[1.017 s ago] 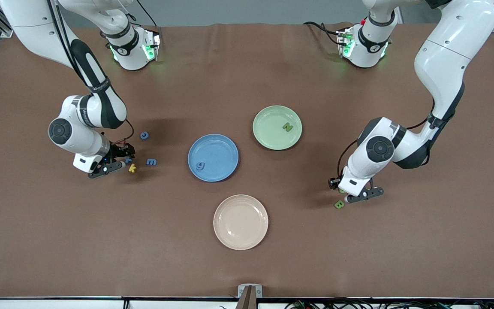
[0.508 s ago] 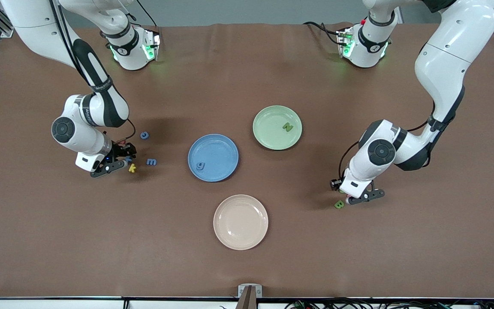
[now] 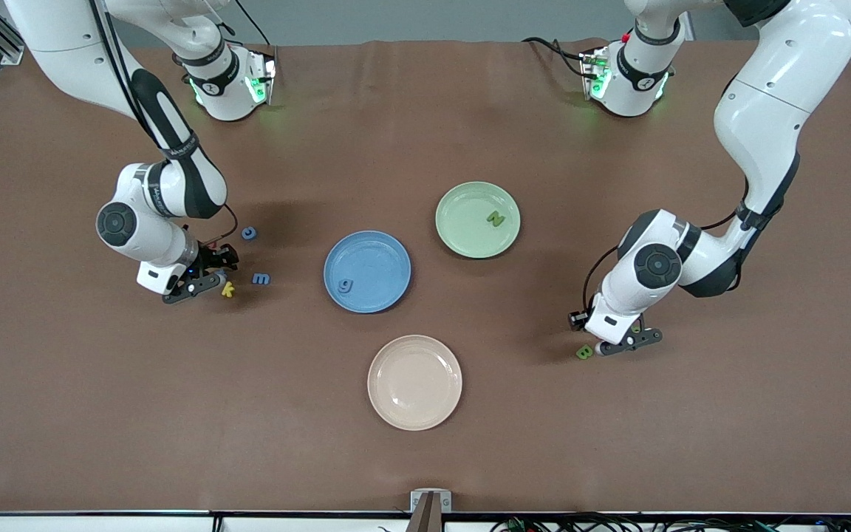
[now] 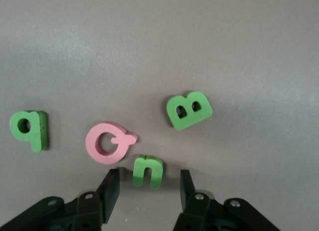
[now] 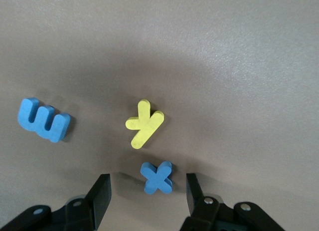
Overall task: Sort letters by color into matching plates
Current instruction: 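Move the left gripper to green n while the right gripper moves to blue x, then grasp green n with the left gripper while the right gripper grasps blue x, then drop n on green plate with the left gripper while the right gripper drops x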
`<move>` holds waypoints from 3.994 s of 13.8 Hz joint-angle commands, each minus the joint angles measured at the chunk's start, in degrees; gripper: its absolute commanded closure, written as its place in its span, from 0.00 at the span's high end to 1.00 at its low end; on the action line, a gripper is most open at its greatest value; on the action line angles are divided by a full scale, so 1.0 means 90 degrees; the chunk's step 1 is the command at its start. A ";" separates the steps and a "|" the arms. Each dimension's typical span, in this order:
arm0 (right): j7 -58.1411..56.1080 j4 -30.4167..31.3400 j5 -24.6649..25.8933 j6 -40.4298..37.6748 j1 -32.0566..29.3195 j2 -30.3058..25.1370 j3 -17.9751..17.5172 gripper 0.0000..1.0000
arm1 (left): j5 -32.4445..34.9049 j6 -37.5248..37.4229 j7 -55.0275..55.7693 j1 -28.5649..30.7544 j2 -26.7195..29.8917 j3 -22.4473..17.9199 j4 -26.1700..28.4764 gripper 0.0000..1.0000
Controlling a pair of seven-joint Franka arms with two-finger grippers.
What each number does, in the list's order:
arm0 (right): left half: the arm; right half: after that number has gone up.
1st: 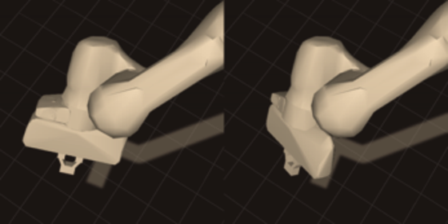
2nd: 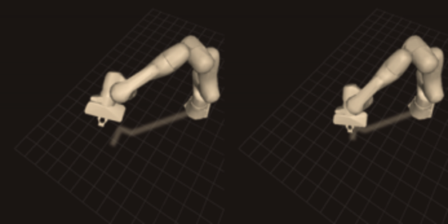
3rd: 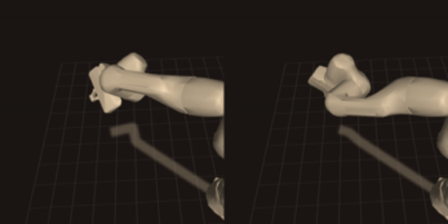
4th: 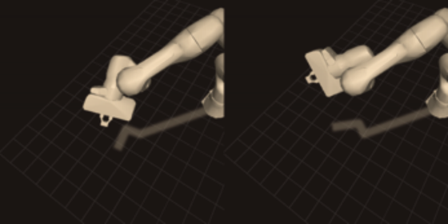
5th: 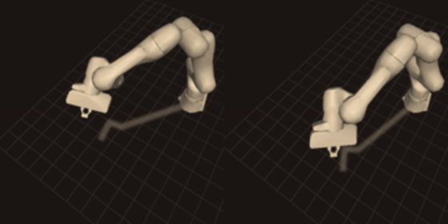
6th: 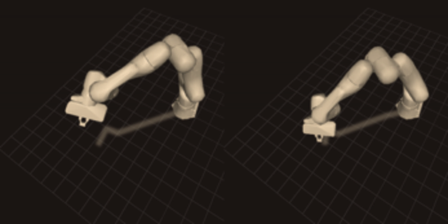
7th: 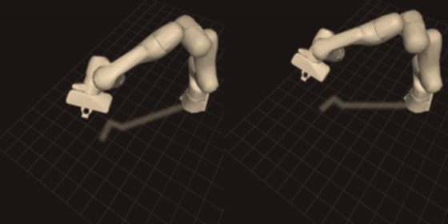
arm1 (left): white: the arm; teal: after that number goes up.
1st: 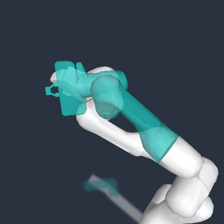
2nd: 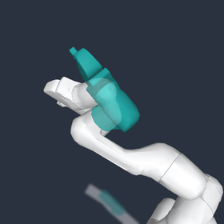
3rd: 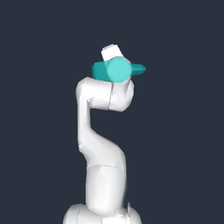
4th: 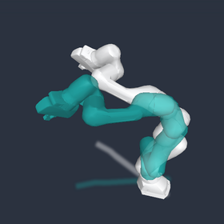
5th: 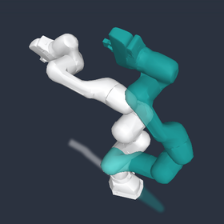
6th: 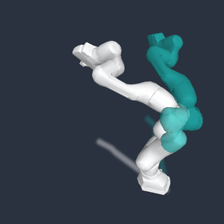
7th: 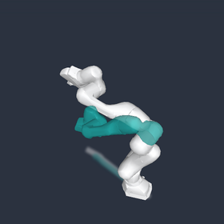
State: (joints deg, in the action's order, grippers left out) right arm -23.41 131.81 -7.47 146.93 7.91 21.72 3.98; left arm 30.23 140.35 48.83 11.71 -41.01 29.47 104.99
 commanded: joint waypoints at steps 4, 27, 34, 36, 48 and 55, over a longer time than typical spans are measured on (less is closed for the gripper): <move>-0.0075 0.0091 0.0039 0.0120 0.0000 -0.0001 0.0007 0.64 | 0.0127 0.0001 -0.0044 -0.0032 -0.0190 -0.0033 -0.0220 0.45; 0.3680 -0.1861 0.0088 -0.2302 0.1677 -0.0011 -0.0062 0.00 | 0.0117 -0.0955 0.4787 -0.0841 0.0748 0.1754 0.1010 0.00; 0.6290 -0.3920 -0.0352 -0.2273 0.2988 0.1617 -0.0062 0.00 | 0.0127 -0.0897 0.5834 -0.1204 0.0952 0.1842 0.1595 0.00; 0.6710 -0.4409 -0.0352 -0.2243 0.3144 0.1999 -0.0062 0.00 | 0.0117 -0.0897 0.5902 -0.1194 0.1050 0.1871 0.1722 0.00; 0.7006 -0.4782 -0.0274 -0.2360 0.3097 0.2206 -0.0003 1.00 | 0.0107 -0.0907 0.6157 -0.1165 0.1031 0.1920 0.2064 0.02; 0.6588 -0.4724 -0.0244 -0.3696 0.1995 0.1445 0.0104 1.00 | 0.0107 -0.0897 0.6157 -0.1165 0.0836 0.1823 0.1928 0.11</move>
State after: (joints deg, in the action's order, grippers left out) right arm 38.58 88.12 -9.53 116.91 29.35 37.72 5.59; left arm 30.29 132.27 103.02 0.98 -33.29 45.90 122.47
